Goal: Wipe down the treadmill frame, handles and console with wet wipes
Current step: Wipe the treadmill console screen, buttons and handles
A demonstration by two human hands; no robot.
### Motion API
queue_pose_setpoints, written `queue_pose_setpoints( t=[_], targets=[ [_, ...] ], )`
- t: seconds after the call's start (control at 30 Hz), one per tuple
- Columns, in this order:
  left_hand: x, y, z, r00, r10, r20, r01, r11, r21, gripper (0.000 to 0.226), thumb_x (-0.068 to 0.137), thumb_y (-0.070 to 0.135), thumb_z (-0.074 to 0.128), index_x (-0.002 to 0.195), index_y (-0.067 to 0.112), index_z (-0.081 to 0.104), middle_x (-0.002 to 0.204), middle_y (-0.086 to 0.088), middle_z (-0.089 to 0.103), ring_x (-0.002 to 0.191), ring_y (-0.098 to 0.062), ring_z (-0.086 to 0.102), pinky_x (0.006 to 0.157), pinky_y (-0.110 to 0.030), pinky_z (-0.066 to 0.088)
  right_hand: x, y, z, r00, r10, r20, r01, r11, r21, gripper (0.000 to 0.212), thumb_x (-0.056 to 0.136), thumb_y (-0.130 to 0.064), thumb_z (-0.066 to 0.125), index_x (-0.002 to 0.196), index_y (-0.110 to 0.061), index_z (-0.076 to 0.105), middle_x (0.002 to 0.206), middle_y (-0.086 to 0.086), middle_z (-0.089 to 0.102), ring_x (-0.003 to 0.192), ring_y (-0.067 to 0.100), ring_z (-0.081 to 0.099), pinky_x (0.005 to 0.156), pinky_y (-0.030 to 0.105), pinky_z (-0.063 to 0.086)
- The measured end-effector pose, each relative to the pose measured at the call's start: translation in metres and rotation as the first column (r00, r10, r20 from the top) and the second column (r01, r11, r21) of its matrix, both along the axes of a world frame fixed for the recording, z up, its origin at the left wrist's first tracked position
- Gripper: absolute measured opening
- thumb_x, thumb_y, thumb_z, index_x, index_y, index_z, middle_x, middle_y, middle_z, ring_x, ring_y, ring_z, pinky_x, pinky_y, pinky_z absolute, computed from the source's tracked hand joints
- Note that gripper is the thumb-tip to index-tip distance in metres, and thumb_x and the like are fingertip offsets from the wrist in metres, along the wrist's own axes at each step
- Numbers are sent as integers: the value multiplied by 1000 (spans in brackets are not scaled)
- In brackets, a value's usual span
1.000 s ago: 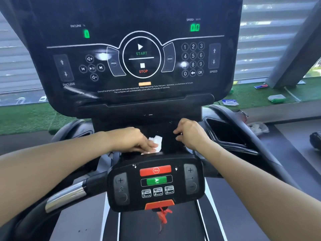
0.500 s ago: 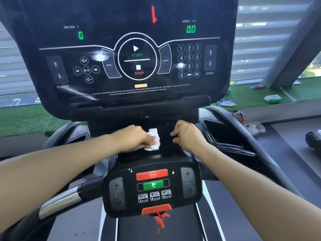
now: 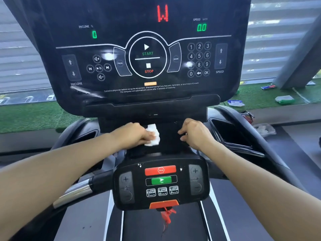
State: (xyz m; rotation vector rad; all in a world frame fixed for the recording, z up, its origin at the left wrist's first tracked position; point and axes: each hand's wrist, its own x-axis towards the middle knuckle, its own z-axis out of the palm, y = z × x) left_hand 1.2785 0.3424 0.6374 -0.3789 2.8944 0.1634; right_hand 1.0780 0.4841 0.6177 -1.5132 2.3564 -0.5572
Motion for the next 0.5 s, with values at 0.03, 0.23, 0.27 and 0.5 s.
queue_pose_setpoints(
  t=[0.03, 0.23, 0.27, 0.5],
  targets=[
    [-1, -2, 1, 999, 32, 7, -31, 997, -67, 27, 97, 41, 45, 116, 36, 64, 128, 13, 60, 116, -17, 58, 93, -34, 47, 0, 0, 0, 1000, -4, 1, 4, 1000, -10, 21, 80, -5, 68, 100, -12, 68, 75, -16, 49, 78, 12, 54, 72, 24, 41],
    [-15, 30, 2, 999, -48, 22, 44, 986, 161, 30, 98, 37, 48, 124, 32, 62, 135, 16, 53, 125, -4, 49, 103, -16, 34, 0, -3, 1, 1000, -13, 4, 13, 1000, 26, 21, 80, -6, 68, 100, -11, 68, 75, -18, 48, 75, 11, 52, 74, 26, 45],
    [-13, 29, 5, 997, -58, 51, 47, 979, 199, 29, 98, 34, 49, 124, 30, 62, 135, 18, 52, 126, -1, 46, 103, -12, 32, 0, -3, 1, 1000, -14, 1, 14, 999, 35, 21, 80, -6, 68, 101, -11, 68, 77, -16, 50, 74, 11, 53, 73, 26, 44],
    [12, 2, 9, 996, -11, 88, 15, 998, -53, 27, 98, 30, 48, 118, 28, 67, 135, 16, 54, 123, -13, 53, 98, -30, 43, 2, -3, 5, 1000, -17, -4, 17, 998, 57, 21, 82, -5, 67, 103, -10, 67, 86, -7, 57, 73, 11, 52, 68, 22, 40]
  ],
)
